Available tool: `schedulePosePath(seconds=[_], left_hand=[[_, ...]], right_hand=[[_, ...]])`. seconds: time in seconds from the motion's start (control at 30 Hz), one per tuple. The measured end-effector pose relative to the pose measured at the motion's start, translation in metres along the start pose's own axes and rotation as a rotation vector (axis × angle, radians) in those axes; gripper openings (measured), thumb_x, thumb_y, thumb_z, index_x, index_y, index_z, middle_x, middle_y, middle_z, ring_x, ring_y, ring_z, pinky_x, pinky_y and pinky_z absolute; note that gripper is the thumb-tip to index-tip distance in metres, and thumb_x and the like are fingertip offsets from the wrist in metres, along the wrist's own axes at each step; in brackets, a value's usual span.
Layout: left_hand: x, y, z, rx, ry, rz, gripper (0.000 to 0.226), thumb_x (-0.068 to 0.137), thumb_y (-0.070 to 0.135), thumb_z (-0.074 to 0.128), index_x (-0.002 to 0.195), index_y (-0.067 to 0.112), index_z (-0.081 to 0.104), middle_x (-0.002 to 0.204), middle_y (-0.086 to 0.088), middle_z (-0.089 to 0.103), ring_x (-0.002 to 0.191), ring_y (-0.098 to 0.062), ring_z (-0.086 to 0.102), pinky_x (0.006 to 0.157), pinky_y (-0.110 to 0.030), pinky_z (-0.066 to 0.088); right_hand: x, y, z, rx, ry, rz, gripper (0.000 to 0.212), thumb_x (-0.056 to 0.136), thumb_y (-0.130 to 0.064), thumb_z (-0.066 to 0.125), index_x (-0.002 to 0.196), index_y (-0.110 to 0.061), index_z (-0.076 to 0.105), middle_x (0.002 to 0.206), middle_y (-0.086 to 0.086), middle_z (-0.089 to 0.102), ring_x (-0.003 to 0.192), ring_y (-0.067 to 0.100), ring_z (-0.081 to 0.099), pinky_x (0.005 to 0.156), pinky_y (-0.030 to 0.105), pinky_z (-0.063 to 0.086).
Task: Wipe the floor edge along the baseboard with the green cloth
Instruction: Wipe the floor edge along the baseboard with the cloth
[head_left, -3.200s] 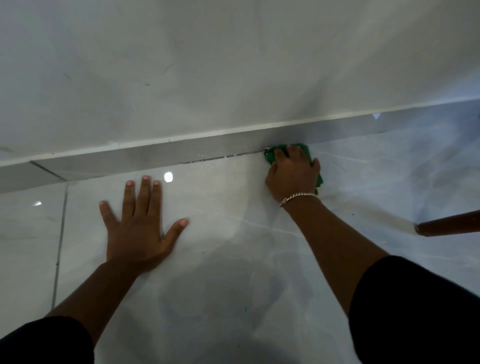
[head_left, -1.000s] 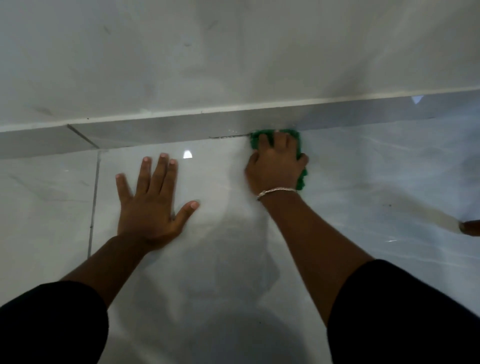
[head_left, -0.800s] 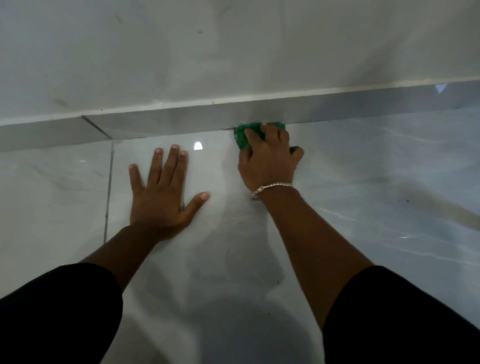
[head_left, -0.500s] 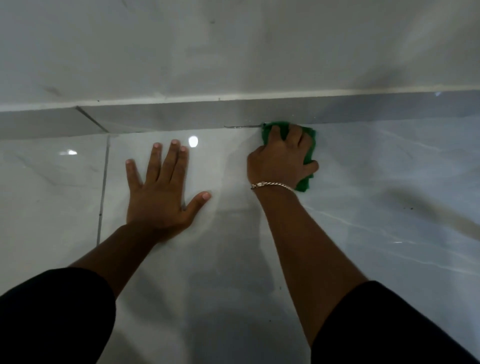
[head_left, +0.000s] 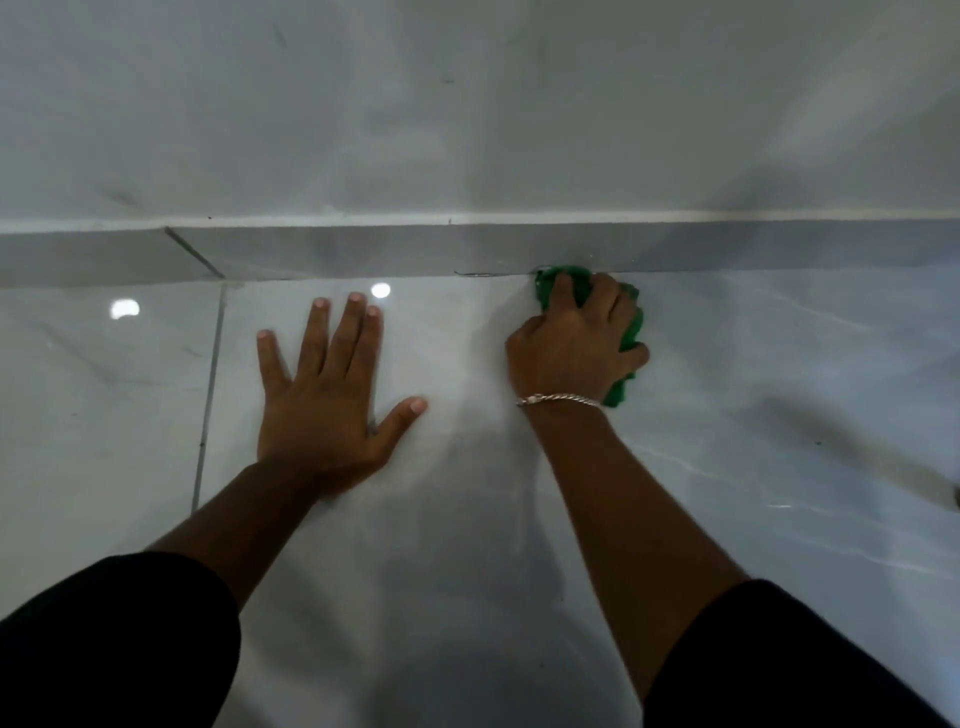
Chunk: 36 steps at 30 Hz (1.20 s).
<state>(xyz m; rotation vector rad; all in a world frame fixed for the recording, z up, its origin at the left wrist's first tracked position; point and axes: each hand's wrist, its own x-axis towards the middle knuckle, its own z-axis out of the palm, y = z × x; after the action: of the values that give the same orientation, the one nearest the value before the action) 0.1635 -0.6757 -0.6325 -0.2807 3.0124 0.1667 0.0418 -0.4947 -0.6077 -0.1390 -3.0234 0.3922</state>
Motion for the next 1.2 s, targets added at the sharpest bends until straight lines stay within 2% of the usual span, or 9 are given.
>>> schedulePosePath(seconds=[0.07, 0.23, 0.37, 0.5, 0.57, 0.67, 0.87, 1.0, 1.2], left_hand=[[0.001, 0.001, 0.0, 0.007, -0.003, 0.001, 0.097, 0.084, 0.081, 0.012, 0.158, 0.02, -0.004, 0.169, -0.003, -0.004, 0.155, -0.028, -0.005, 0.118, -0.069, 0.001], [0.001, 0.003, -0.003, 0.017, -0.029, -0.024, 0.099, 0.082, 0.082, 0.005, 0.158, 0.019, -0.003, 0.169, -0.003, -0.007, 0.155, -0.027, -0.009, 0.119, -0.068, 0.0], [0.0, 0.004, -0.007, -0.006, -0.033, -0.014, 0.098, 0.082, 0.081, 0.008, 0.158, 0.021, -0.006, 0.169, -0.002, -0.008, 0.155, -0.025, -0.01, 0.119, -0.066, -0.002], [-0.008, -0.005, -0.005, -0.026, -0.009, -0.024, 0.096, 0.084, 0.08, 0.011, 0.159, 0.021, -0.002, 0.169, -0.002, -0.004, 0.155, -0.026, -0.007, 0.118, -0.068, -0.001], [-0.013, -0.007, -0.004, -0.02, -0.008, -0.052, 0.096, 0.084, 0.079, 0.011, 0.158, 0.02, -0.002, 0.169, -0.003, -0.004, 0.155, -0.027, -0.006, 0.118, -0.068, -0.002], [-0.011, -0.007, -0.003, 0.0, -0.013, -0.068, 0.096, 0.084, 0.08, 0.007, 0.158, 0.021, -0.006, 0.169, -0.004, -0.007, 0.155, -0.029, -0.008, 0.117, -0.07, -0.001], [-0.009, -0.006, -0.002, 0.021, -0.022, -0.068, 0.096, 0.084, 0.081, 0.004, 0.158, 0.021, -0.004, 0.169, -0.004, -0.007, 0.155, -0.029, -0.01, 0.118, -0.069, -0.002], [-0.01, -0.007, -0.004, 0.007, -0.037, -0.077, 0.096, 0.083, 0.082, 0.006, 0.158, 0.023, -0.008, 0.169, -0.003, -0.011, 0.155, -0.028, -0.012, 0.118, -0.069, -0.002], [-0.009, -0.01, -0.003, -0.005, -0.032, -0.055, 0.096, 0.084, 0.081, 0.01, 0.158, 0.022, -0.006, 0.169, -0.004, -0.007, 0.155, -0.03, -0.009, 0.117, -0.07, -0.002]], right_hand=[[-0.01, -0.021, 0.003, -0.001, -0.001, 0.009, 0.05, 0.071, -0.019, 0.052, 0.12, -0.016, 0.06, 0.129, 0.016, 0.052, 0.123, 0.036, 0.044, 0.094, 0.054, 0.037], [-0.033, -0.053, 0.009, 0.015, -0.083, -0.242, 0.051, 0.066, -0.019, 0.054, 0.117, -0.014, 0.061, 0.129, 0.018, 0.052, 0.121, 0.039, 0.046, 0.091, 0.053, 0.037], [-0.012, -0.022, 0.001, -0.023, -0.111, -0.409, 0.046, 0.074, -0.024, 0.051, 0.12, -0.026, 0.06, 0.134, 0.009, 0.05, 0.124, 0.031, 0.044, 0.091, 0.049, 0.033], [0.015, 0.028, -0.009, -0.009, -0.044, -0.232, 0.045, 0.078, -0.022, 0.054, 0.122, -0.029, 0.06, 0.134, 0.007, 0.05, 0.127, 0.03, 0.042, 0.095, 0.054, 0.031], [0.013, 0.027, -0.006, -0.025, -0.062, -0.175, 0.048, 0.079, -0.019, 0.054, 0.126, -0.024, 0.057, 0.136, 0.012, 0.047, 0.129, 0.032, 0.039, 0.101, 0.061, 0.029], [-0.003, -0.002, 0.001, -0.071, -0.056, -0.065, 0.053, 0.075, -0.018, 0.051, 0.128, -0.014, 0.053, 0.133, 0.018, 0.047, 0.127, 0.036, 0.04, 0.1, 0.059, 0.03], [-0.037, -0.067, 0.006, -0.054, -0.127, -0.341, 0.056, 0.066, -0.019, 0.054, 0.12, -0.007, 0.057, 0.126, 0.02, 0.052, 0.122, 0.039, 0.045, 0.097, 0.06, 0.037], [-0.016, -0.039, -0.001, -0.097, -0.125, -0.518, 0.044, 0.076, -0.022, 0.05, 0.119, -0.018, 0.059, 0.124, 0.015, 0.052, 0.114, 0.035, 0.048, 0.089, 0.051, 0.037], [0.016, 0.025, -0.009, -0.116, -0.051, -0.352, 0.04, 0.084, -0.027, 0.049, 0.123, -0.024, 0.059, 0.127, 0.012, 0.054, 0.116, 0.032, 0.049, 0.087, 0.048, 0.037]])
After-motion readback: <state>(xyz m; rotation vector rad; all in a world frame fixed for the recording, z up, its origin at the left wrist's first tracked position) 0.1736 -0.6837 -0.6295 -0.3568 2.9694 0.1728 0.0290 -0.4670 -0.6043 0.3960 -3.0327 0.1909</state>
